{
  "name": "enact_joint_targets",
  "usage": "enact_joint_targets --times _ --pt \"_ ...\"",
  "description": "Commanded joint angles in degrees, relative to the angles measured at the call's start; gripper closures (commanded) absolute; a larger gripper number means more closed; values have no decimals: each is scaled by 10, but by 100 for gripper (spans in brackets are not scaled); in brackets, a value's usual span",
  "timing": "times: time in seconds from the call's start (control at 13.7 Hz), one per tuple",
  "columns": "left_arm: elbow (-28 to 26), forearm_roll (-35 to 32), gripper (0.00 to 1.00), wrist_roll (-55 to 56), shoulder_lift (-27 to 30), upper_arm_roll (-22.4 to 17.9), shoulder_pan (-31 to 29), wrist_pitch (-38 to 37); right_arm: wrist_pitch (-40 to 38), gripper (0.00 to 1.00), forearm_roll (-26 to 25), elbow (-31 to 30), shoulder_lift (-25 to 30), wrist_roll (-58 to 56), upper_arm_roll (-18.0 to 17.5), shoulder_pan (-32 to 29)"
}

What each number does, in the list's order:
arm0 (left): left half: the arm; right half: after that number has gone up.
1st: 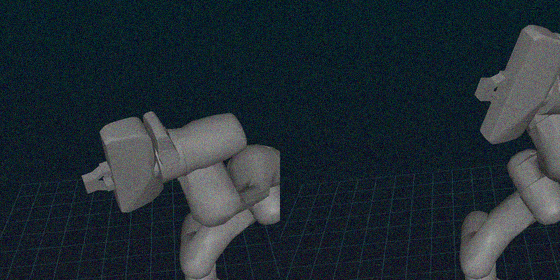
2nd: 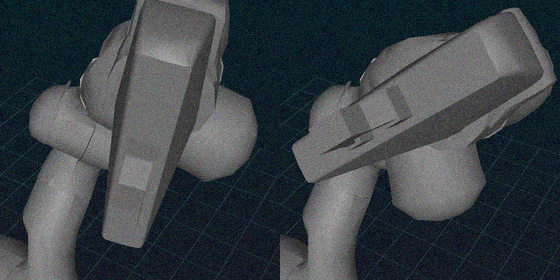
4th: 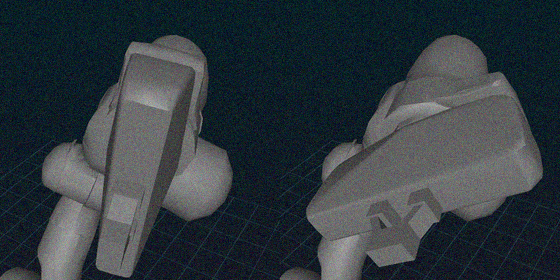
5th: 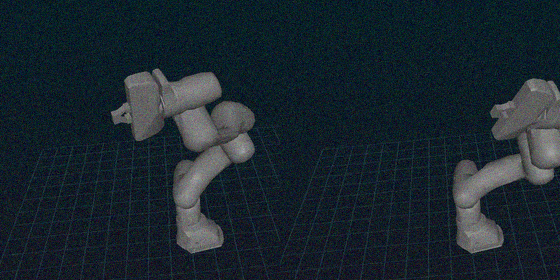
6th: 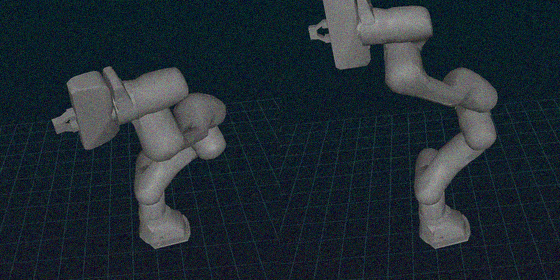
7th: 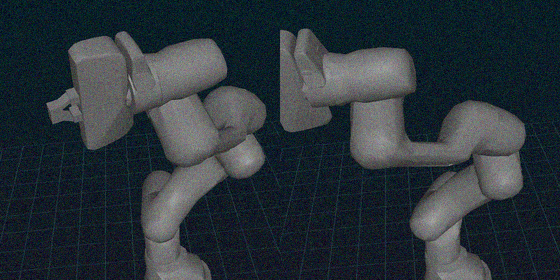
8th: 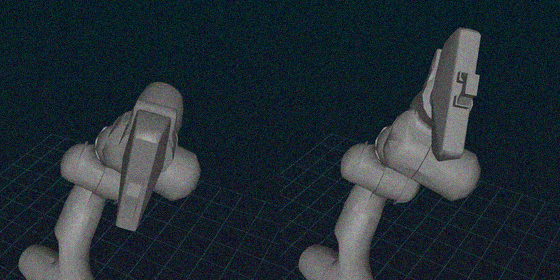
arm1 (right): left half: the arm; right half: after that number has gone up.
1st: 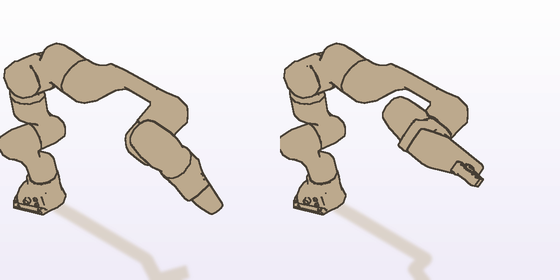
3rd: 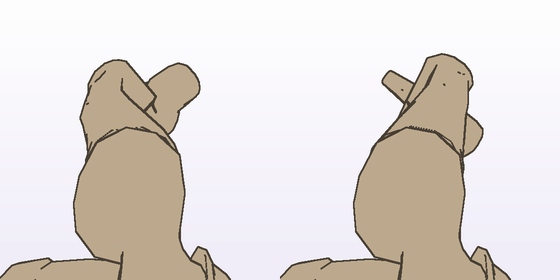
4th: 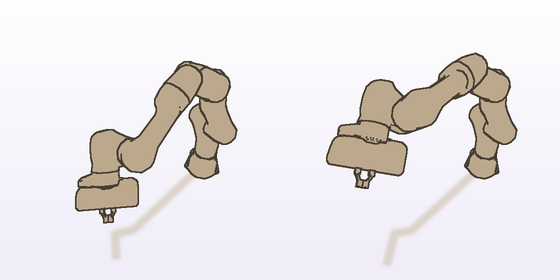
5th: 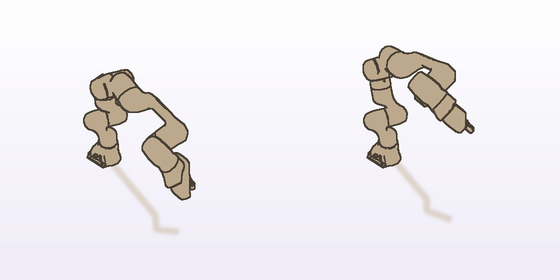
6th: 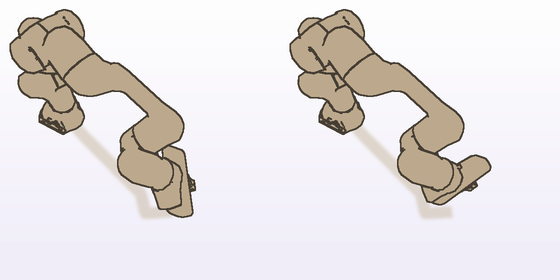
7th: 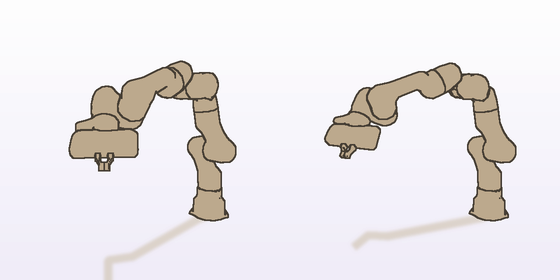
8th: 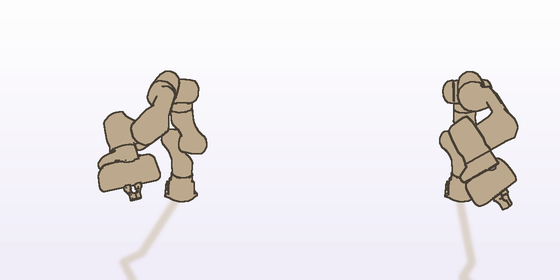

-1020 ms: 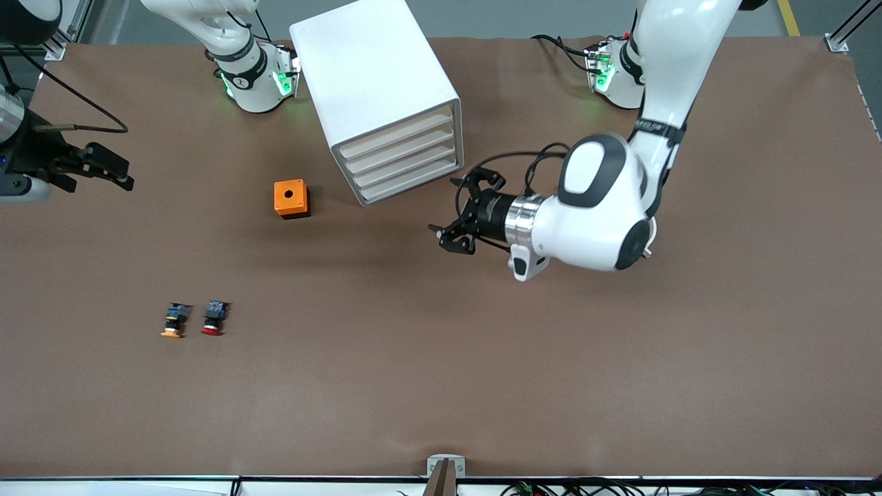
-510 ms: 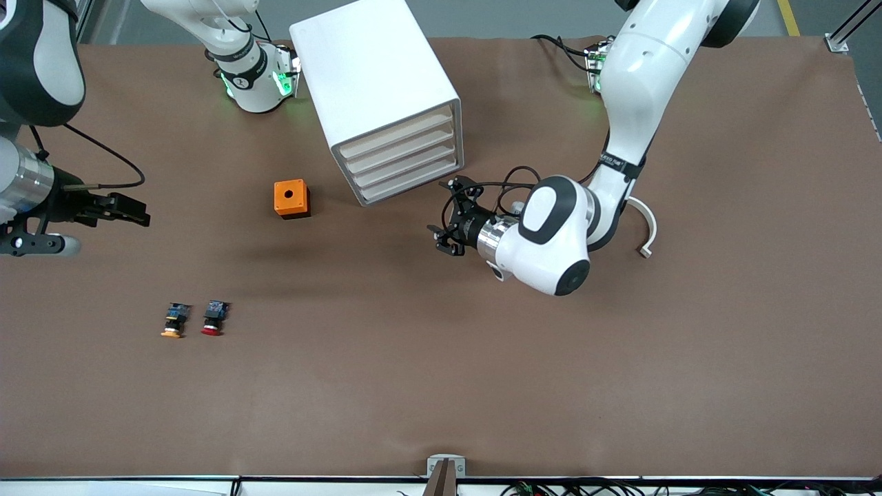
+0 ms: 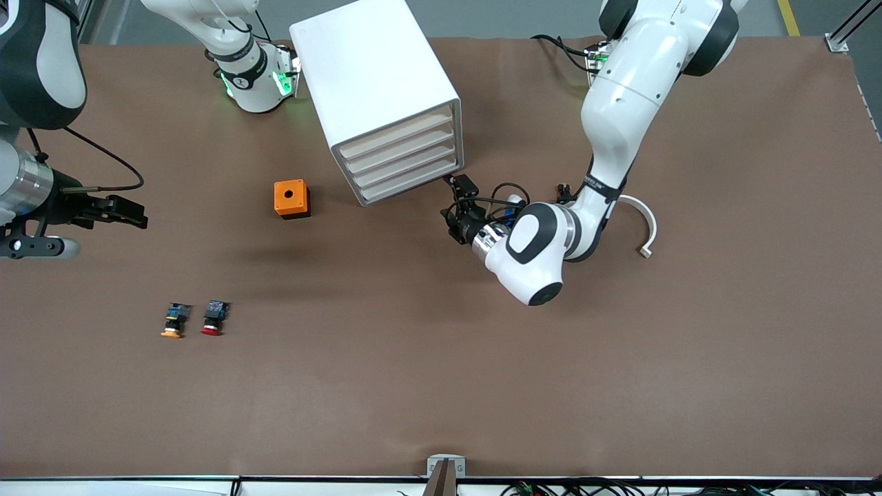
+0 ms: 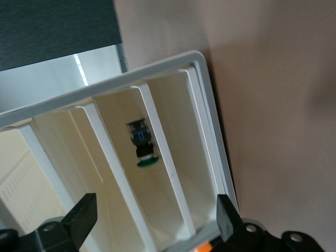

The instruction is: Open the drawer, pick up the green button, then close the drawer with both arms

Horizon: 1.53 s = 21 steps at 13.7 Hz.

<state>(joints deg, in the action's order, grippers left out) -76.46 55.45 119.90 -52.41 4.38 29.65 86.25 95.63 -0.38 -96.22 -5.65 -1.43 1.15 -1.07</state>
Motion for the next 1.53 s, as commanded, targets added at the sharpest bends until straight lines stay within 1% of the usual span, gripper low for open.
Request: enact_joint_targets --times 0.0,0.15,0.22,0.36,0.44,0.58,0.66,0.73,0.95,1.09,1.17,1.31,1.46 --pt "20 17 0 60 -35 9 1 -33 -4 0 1 5 -1 40 -8 -1" --pt "18 36 1 93 -55 9 1 -52 -4 0 8 5 -1 77 -8 6" --pt "18 45 6 98 -62 10 1 -56 -4 0 20 4 -1 98 -8 7" --pt "17 51 21 99 -66 13 8 -64 -5 0 37 3 -1 145 -8 7" --pt "17 51 26 100 -67 16 10 -67 -6 0 37 3 -1 153 -9 9" --pt "16 52 38 101 -73 18 11 -68 -6 0 39 3 0 156 -9 12" --pt "16 52 42 101 -75 19 15 -68 -5 0 39 3 -1 156 -9 13" --pt "16 52 44 101 -76 19 23 -68 -4 0 39 3 -1 158 -9 14" --pt "11 52 46 110 -81 19 38 -70 -4 0 40 3 -1 208 -9 29" --pt "8 52 47 114 -87 19 45 -71 -4 0 40 4 -1 215 -9 30" --pt "8 51 49 114 -88 19 49 -75 -4 0 40 3 -1 215 -9 32" --pt "7 48 59 113 -92 19 62 -82 -1 0 40 3 -1 215 -9 30" --pt "6 47 72 112 -92 19 72 -95 12 0 40 2 -5 215 -9 31"
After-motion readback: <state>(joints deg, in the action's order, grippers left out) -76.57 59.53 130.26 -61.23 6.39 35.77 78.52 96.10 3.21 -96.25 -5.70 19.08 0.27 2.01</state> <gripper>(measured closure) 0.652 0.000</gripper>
